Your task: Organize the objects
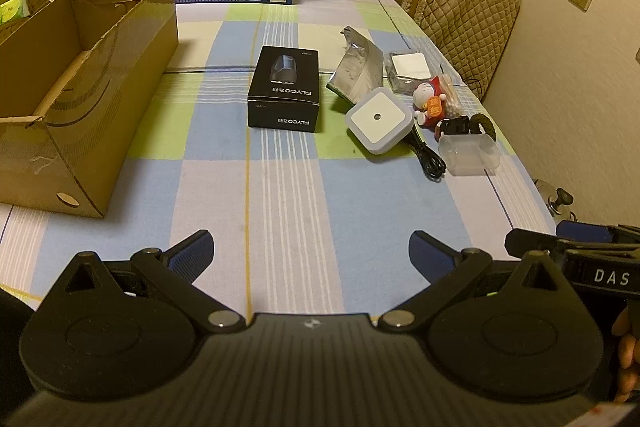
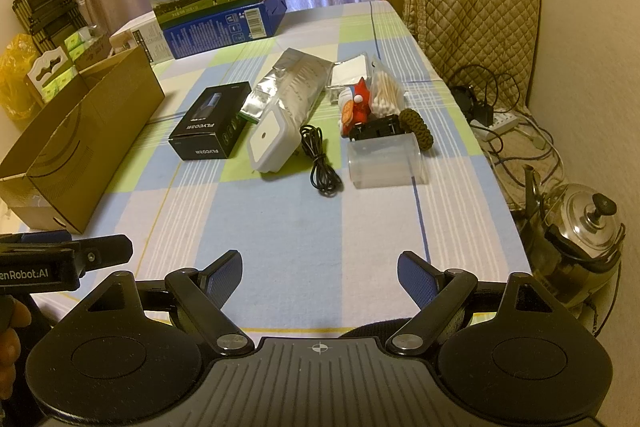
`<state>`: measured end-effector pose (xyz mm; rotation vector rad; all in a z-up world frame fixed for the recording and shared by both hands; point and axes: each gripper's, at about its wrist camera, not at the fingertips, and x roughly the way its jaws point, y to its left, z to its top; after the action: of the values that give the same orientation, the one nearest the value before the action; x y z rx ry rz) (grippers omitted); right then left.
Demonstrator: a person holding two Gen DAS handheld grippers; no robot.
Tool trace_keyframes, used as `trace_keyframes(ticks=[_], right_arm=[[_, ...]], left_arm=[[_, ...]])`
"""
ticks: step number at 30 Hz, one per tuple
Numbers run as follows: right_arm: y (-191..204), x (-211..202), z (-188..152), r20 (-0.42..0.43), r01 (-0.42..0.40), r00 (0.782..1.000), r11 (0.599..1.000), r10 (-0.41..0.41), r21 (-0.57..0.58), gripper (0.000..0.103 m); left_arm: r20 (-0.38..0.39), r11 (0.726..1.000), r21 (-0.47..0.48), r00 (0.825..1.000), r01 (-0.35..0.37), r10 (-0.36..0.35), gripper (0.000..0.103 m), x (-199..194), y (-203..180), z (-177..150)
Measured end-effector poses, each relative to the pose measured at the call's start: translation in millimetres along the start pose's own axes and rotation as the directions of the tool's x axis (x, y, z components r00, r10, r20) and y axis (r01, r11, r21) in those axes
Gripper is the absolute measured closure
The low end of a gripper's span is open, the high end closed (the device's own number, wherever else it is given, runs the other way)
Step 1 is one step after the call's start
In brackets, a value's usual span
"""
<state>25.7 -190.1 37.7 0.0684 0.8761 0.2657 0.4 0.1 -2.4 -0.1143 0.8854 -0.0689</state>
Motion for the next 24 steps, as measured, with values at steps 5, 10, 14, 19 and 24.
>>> trace_keyframes(ticks=[5, 10, 14, 19, 24], right_arm=[[0.6, 2.0, -2.6, 0.001, -0.001, 1.000, 1.000, 0.001, 0.009, 0.020], [-0.1, 1.9, -1.6, -0.004, -0.004, 1.000, 1.000, 0.004, 0.016, 0.020], [-1.4, -1.0, -0.8, 0.001, -0.005, 1.000, 1.000, 0.005, 0.025, 0.020], [-3.3, -2.6, 1.9, -0.002, -0.013, 1.000, 0.999, 0.013, 0.049, 0.020], [-9.2, -5.2, 8.3, 0.002, -0.042, 0.999, 0.994, 0.042, 0.098, 0.020]], left_arm=[[0.001, 1.000, 0.005, 1.000, 0.003, -0.003, 0.001, 0.9, -0.2, 3.6], [-0.004, 1.000, -0.003, 1.000, 0.009, -0.009, 0.001, 3.1, 1.7, 6.5], [-0.006, 1.000, 0.003, 1.000, 0.003, -0.003, 0.001, 4.7, 2.2, 8.7], [-0.005, 1.000, 0.013, 1.000, 0.001, -0.001, 0.001, 7.1, 2.1, 12.0], [0.001, 1.000, 0.018, 1.000, 0.000, 0.000, 0.001, 10.8, 3.0, 17.5]])
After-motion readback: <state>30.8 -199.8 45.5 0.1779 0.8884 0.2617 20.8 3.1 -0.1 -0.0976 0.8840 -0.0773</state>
